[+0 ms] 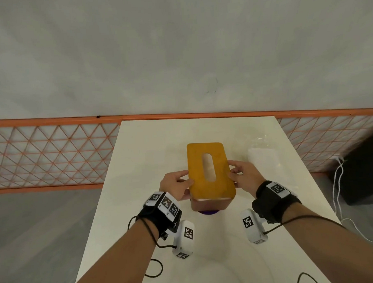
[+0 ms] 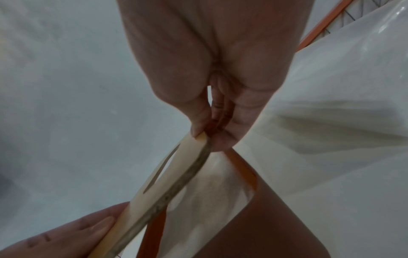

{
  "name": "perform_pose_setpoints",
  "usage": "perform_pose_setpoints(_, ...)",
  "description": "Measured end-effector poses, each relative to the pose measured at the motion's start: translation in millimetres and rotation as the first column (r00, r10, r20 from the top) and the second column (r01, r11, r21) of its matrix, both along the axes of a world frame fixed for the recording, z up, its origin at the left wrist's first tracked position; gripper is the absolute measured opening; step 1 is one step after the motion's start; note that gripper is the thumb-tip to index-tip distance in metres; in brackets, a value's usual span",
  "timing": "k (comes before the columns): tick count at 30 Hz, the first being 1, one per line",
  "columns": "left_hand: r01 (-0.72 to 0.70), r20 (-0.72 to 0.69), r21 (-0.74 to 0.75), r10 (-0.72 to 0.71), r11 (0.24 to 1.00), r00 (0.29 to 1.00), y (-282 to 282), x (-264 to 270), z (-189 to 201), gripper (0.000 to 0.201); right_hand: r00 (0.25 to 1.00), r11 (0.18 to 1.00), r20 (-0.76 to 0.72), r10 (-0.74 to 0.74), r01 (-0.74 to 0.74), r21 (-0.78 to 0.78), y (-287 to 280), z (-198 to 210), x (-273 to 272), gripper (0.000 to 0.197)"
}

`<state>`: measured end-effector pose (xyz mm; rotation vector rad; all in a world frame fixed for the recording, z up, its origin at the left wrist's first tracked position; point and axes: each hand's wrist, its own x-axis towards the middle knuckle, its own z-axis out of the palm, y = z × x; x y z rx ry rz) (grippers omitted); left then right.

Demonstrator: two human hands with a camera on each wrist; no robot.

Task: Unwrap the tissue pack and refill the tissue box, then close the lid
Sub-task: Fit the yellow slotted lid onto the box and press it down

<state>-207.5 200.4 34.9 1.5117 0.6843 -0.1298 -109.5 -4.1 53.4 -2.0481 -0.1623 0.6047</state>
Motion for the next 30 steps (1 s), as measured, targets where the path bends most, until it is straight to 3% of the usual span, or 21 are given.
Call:
perform_pose_setpoints(9,0.018,-0.033,-0.016,-0.018,1.000,0.999,2,12,-12,0.039,0.999,1.000,-0.048,-0.008,0.008,-0.003,0,-8,11,0.046)
perform_pose_setpoints(30,0.048,-0.095,0.019,-0.046,0.999,0.994,3,23,-23,0.045,0.996,1.000,-0.088,-0.017,0.015,-0.015,1,-9,13,0.050)
